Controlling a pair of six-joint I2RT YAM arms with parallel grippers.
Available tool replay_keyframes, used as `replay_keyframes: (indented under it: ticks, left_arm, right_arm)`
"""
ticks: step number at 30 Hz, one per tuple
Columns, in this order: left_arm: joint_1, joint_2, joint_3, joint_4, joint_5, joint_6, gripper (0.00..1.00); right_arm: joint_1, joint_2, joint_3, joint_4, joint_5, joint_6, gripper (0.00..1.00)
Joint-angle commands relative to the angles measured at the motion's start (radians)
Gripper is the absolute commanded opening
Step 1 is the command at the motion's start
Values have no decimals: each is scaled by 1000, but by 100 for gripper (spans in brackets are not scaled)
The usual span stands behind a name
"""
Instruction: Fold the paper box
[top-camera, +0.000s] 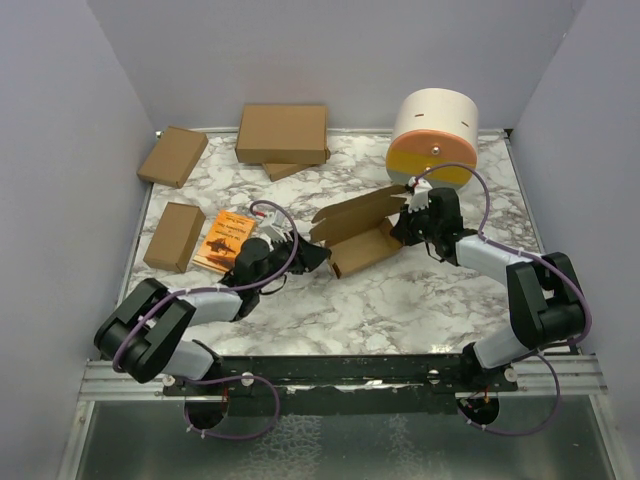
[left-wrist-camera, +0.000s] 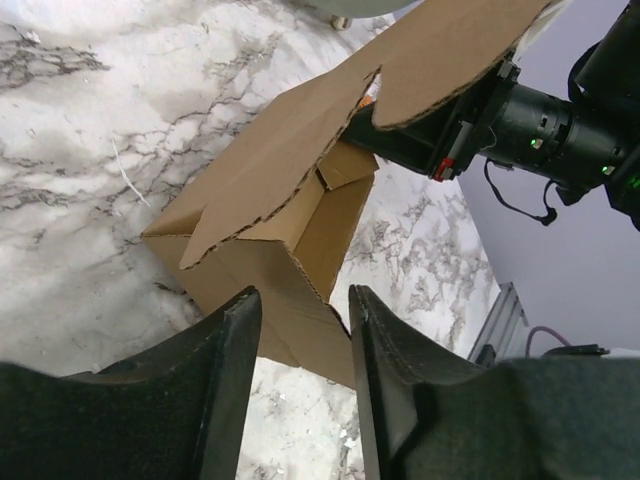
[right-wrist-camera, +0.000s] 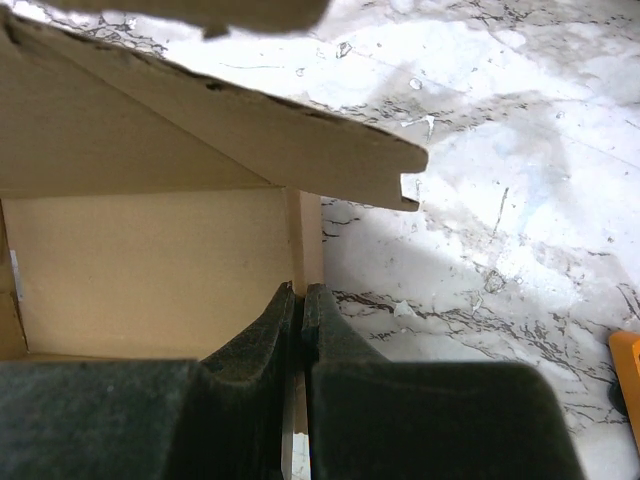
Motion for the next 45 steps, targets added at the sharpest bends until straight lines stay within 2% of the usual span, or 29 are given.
replay_keyframes:
  ticks: [1, 5, 10, 22, 29, 35, 45]
  left_arm:
    - [11, 28, -37, 126, 60, -17, 47]
    - [18, 62, -59, 218, 91, -42, 57]
    - [31, 115, -90, 345, 111, -72, 61]
    - [40, 394, -143, 909, 136, -170, 76]
    - [40, 371, -116, 911, 124, -125, 79]
    - [39, 385, -91, 912, 127, -135, 75]
    - [56, 218, -160, 835, 111, -136, 80]
  right_arm:
    - [4, 7, -2, 21, -37, 14, 1]
    - [4, 8, 0, 19, -39, 14, 1]
    - [4, 9, -1, 18, -42, 12, 1]
    - [4, 18, 2, 11, -50, 10, 1]
    - [3, 25, 6, 10, -56, 10, 1]
    - [4, 27, 7, 8, -57, 8, 1]
    - [4, 31, 11, 3, -6, -4, 1]
